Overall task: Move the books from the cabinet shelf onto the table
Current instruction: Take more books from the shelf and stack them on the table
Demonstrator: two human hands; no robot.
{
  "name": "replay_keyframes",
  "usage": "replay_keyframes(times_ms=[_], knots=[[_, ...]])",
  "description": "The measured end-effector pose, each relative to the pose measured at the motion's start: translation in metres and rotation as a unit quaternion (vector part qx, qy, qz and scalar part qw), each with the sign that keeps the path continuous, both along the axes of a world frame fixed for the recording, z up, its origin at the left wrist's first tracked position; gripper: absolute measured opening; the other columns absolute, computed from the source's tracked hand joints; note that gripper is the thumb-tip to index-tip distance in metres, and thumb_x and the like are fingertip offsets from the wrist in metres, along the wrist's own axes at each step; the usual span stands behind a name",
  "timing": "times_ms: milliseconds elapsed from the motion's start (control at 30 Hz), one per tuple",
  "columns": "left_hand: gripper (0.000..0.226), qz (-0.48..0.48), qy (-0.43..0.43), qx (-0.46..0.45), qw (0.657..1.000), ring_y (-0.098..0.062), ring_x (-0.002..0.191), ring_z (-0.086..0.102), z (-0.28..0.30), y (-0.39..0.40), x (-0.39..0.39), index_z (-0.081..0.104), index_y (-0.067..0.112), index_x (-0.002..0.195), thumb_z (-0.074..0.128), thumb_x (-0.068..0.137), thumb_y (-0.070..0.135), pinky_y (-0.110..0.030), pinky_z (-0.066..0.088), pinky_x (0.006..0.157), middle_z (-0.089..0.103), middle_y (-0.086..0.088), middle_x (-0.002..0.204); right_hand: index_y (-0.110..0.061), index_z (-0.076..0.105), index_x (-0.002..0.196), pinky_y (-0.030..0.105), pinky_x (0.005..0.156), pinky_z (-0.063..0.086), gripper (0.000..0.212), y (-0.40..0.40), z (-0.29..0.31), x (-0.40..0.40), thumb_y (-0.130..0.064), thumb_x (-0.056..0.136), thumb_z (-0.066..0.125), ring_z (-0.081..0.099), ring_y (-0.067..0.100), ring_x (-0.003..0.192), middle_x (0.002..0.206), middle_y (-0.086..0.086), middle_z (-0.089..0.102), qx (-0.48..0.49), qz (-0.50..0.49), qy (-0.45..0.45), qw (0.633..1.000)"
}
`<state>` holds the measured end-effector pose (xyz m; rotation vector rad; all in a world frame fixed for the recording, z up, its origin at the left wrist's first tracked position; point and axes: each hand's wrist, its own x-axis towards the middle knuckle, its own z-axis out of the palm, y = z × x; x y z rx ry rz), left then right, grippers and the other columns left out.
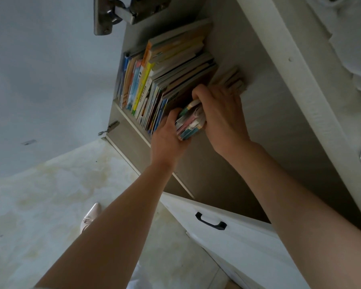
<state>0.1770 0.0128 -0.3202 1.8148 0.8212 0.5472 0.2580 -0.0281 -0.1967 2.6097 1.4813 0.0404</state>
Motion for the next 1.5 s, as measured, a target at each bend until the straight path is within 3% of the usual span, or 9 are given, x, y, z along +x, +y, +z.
replay_keyframes(times_ms=[400, 567, 767, 900, 967, 1067, 1200, 1333, 1500], knots=[[0.062, -0.036, -0.016, 0.038, 0.998, -0.017, 0.093, 0.066, 0.002, -0.002, -0.08, 0.052, 0.017, 0.127, 0.082, 0.074, 0.028, -0.029, 0.056, 0.077, 0.069, -0.003, 0.111, -0.025, 0.046, 0.122, 0.06, 0.107, 0.033, 0.075, -0.028, -0.004, -0.051, -0.021, 0.059, 0.085, 0.046, 0.027, 0.12, 0.122, 0.002, 0.06, 0.009, 0.071, 0.026, 0.997], [0.063, -0.044, 0.001, 0.012, 0.999, -0.008, 0.093, 0.063, -0.004, 0.014, -0.117, 0.053, 0.015, 0.127, 0.084, 0.073, 0.019, 0.0, 0.041, 0.079, 0.067, 0.005, 0.112, -0.018, 0.056, 0.126, 0.053, 0.112, 0.03, 0.062, -0.019, -0.002, -0.068, -0.027, 0.067, 0.074, 0.043, 0.03, 0.128, 0.128, 0.005, 0.058, 0.028, 0.128, 0.108, 0.985], [0.063, -0.049, -0.002, -0.008, 0.999, -0.001, 0.105, 0.053, -0.009, 0.019, -0.13, 0.053, 0.014, 0.129, 0.083, 0.073, 0.014, -0.001, 0.039, 0.085, 0.056, 0.013, 0.114, -0.024, 0.024, 0.147, 0.053, 0.114, 0.029, 0.108, -0.04, -0.005, -0.043, -0.032, 0.06, 0.086, 0.023, 0.026, 0.143, 0.152, 0.005, 0.033, 0.086, -0.041, 0.124, 0.988], [0.066, -0.054, -0.013, -0.007, 0.998, 0.0, 0.106, 0.052, -0.011, 0.02, -0.134, 0.052, 0.017, 0.128, 0.084, 0.071, 0.009, 0.001, 0.039, 0.087, 0.057, 0.011, 0.116, -0.041, 0.01, 0.148, 0.046, 0.112, 0.035, 0.123, -0.065, -0.022, -0.022, -0.011, 0.058, 0.089, 0.028, 0.017, 0.142, 0.15, -0.004, 0.032, 0.212, -0.261, 0.331, 0.882], [0.067, -0.06, -0.017, -0.016, 0.998, -0.001, 0.105, 0.054, -0.015, 0.023, -0.139, 0.051, 0.02, 0.127, 0.084, 0.071, 0.007, -0.003, 0.042, 0.088, 0.059, 0.011, 0.115, -0.041, 0.013, 0.147, 0.032, 0.098, 0.051, 0.117, -0.073, -0.04, -0.014, -0.002, 0.063, 0.085, 0.045, 0.013, 0.13, 0.136, -0.007, 0.047, 0.181, -0.312, 0.466, 0.808], [0.064, -0.079, -0.014, -0.016, 0.997, 0.001, 0.103, 0.055, -0.018, 0.031, -0.146, 0.054, 0.015, 0.127, 0.083, 0.071, 0.006, -0.003, 0.043, 0.088, 0.06, 0.01, 0.113, -0.029, 0.032, 0.145, 0.01, 0.084, 0.048, 0.099, -0.072, -0.067, -0.002, -0.02, 0.063, 0.087, 0.052, 0.01, 0.123, 0.133, -0.005, 0.053, 0.044, -0.295, 0.491, 0.818], [0.058, -0.097, -0.025, -0.025, 0.995, 0.013, 0.104, 0.055, -0.016, 0.039, -0.152, 0.056, 0.011, 0.125, 0.081, 0.072, 0.012, -0.003, 0.042, 0.088, 0.061, 0.007, 0.113, -0.028, 0.035, 0.143, 0.028, 0.098, 0.05, 0.103, -0.061, -0.074, 0.007, -0.023, 0.056, 0.091, 0.054, 0.008, 0.122, 0.133, -0.004, 0.056, 0.045, -0.259, 0.53, 0.806], [0.055, -0.093, -0.017, -0.028, 0.995, 0.006, 0.102, 0.056, -0.014, 0.043, -0.155, 0.057, 0.007, 0.124, 0.078, 0.074, 0.016, 0.0, 0.04, 0.086, 0.061, 0.012, 0.111, -0.007, 0.05, 0.128, 0.006, 0.077, 0.048, 0.072, -0.058, -0.064, 0.001, -0.001, 0.065, 0.085, 0.061, -0.013, 0.093, 0.107, -0.009, 0.063, 0.087, -0.223, 0.52, 0.82], [0.056, -0.087, -0.006, -0.046, 0.995, 0.019, 0.097, 0.052, -0.011, 0.044, -0.155, 0.055, 0.008, 0.125, 0.078, 0.075, 0.016, 0.005, 0.036, 0.081, 0.056, 0.026, 0.108, -0.001, 0.057, 0.119, 0.016, 0.082, 0.055, 0.057, -0.064, -0.072, -0.008, 0.003, 0.068, 0.082, 0.066, -0.002, 0.095, 0.107, 0.005, 0.068, 0.147, -0.239, 0.488, 0.827]])
